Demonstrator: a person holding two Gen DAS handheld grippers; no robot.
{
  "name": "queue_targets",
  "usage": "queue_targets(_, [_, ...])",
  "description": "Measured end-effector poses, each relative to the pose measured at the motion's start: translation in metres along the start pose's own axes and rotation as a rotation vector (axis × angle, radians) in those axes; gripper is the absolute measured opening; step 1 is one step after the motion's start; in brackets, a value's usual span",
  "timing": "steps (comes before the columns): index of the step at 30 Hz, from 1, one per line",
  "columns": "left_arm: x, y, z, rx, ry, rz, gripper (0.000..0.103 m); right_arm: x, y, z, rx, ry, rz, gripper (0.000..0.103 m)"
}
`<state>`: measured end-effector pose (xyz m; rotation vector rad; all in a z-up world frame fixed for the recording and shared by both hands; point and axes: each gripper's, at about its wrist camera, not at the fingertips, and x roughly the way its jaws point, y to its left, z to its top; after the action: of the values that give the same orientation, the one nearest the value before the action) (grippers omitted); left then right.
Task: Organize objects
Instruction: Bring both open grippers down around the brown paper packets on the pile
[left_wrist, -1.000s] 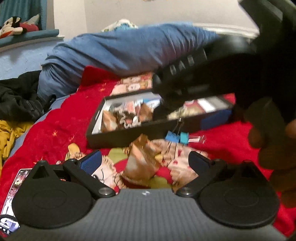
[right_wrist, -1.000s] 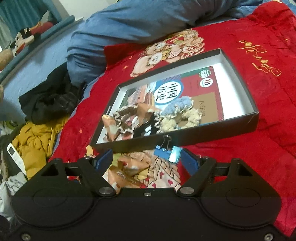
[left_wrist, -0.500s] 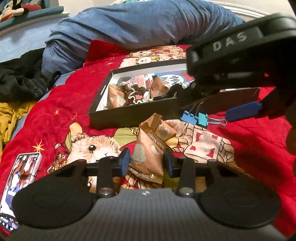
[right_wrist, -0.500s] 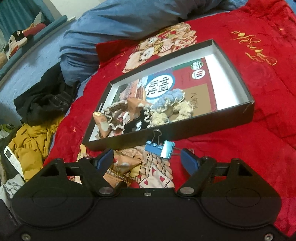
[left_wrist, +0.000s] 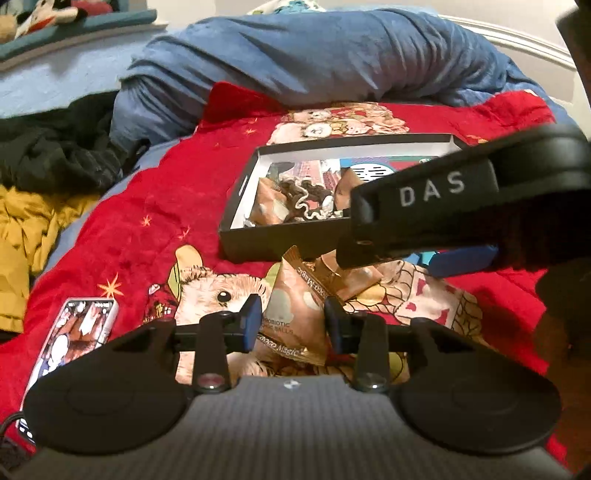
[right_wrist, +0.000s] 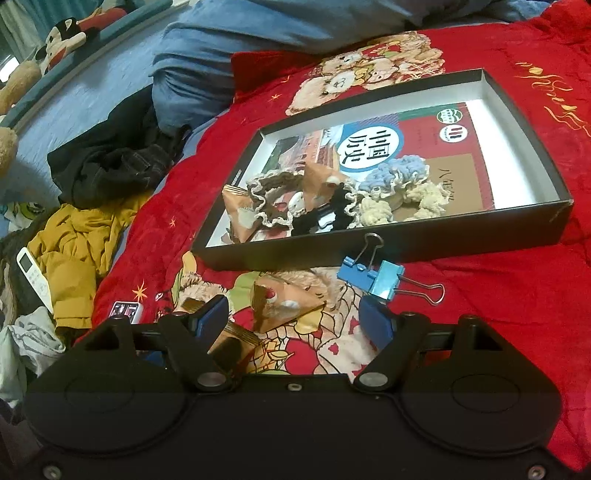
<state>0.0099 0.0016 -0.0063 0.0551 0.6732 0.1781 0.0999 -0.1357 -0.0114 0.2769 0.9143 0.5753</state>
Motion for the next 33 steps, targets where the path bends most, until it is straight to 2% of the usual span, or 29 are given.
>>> queue_targets(5, [-0.001,0.004,0.000,-0.008,0.004,0.005,0.038,0.008,-0.003,0.003,0.035,0.013,0.016,0.078])
queue_targets(12, [0.003,0.009,0.002,-0.036,0.003,0.034,0.039,0.019,0.005,0.004,0.006,0.026,0.006,0.078])
queue_targets(18, [0.002,0.013,0.003,-0.055,-0.015,0.090,0.039,0.031,0.007,0.005,0.018,0.052,0.016,0.075])
queue_targets(25, [0.008,0.015,0.003,-0.058,0.016,0.081,0.040,0.043,0.013,0.002,0.002,0.083,0.006,0.074])
queue_targets(27, [0.009,0.015,0.002,-0.052,0.028,0.067,0.044,0.045,0.014,0.002,0.004,0.084,0.002,0.074])
queue_targets(29, [0.010,0.012,0.000,-0.040,0.034,0.057,0.055,0.046,0.013,0.003,0.011,0.083,0.000,0.074])
queue_targets(33, [0.015,0.005,-0.002,0.008,0.046,0.049,0.058,0.049,0.015,0.004,0.009,0.086,-0.013,0.074])
